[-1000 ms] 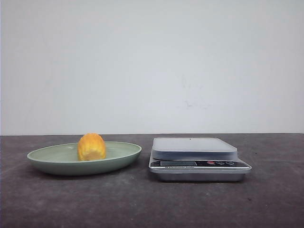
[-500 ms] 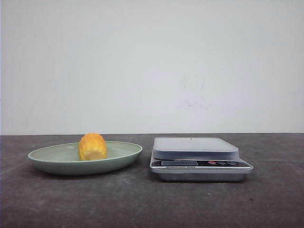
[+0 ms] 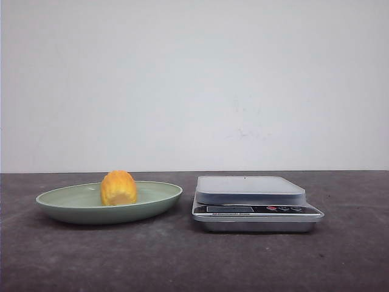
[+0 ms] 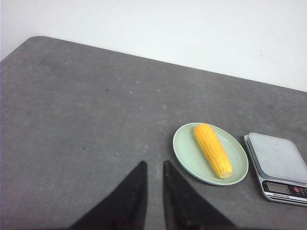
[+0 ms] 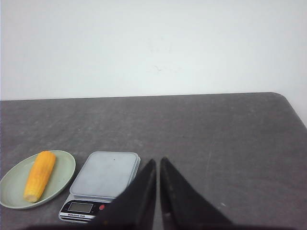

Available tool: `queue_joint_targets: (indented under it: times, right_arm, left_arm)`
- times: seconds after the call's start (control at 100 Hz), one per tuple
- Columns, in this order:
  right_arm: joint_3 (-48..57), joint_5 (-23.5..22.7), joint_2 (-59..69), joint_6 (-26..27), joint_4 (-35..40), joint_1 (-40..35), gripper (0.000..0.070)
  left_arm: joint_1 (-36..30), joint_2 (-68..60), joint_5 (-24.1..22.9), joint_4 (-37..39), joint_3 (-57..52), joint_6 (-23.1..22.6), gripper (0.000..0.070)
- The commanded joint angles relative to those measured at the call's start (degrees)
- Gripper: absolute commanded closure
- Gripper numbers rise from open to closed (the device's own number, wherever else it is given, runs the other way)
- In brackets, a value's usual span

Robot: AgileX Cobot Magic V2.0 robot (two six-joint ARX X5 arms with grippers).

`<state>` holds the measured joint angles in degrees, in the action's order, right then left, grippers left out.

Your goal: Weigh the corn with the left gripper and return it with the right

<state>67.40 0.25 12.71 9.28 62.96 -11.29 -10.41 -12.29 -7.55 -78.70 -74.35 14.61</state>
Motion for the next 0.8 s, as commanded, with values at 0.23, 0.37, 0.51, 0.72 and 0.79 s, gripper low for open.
queue_joint_targets:
  times: [0.23,0.37,0.51,0.72,0.79]
  right_arm:
    - [0.9,0.2,0.0,0.5,-0.3,-0.1,0.0693]
    - [0.9,0.2,0.0,0.5,-0.3,-0.1,0.0693]
    - [0.9,0.2,0.0,0.5,-0.3,-0.1,0.0693]
    - [0.9,0.2,0.0,0.5,-0.3,-0.1,0.0693]
    - [0.9,0.2,0.0,0.5,-0.3,-0.1,0.0693]
  left_arm:
    - [0.7,0.0,-0.1,1.7,0.4,0.0,0.0685]
    - [4.7,2.1,0.2,15.6,11.5,-2.0,0.0685]
    - [8.6,7.0,5.6,38.6,29.9,-3.9,0.0685]
    - [11.3,11.0,8.9,61.2,54.6,-4.5,0.0685]
    - [11.4,12.0,9.6,65.9,60.7,-4.5,0.0685]
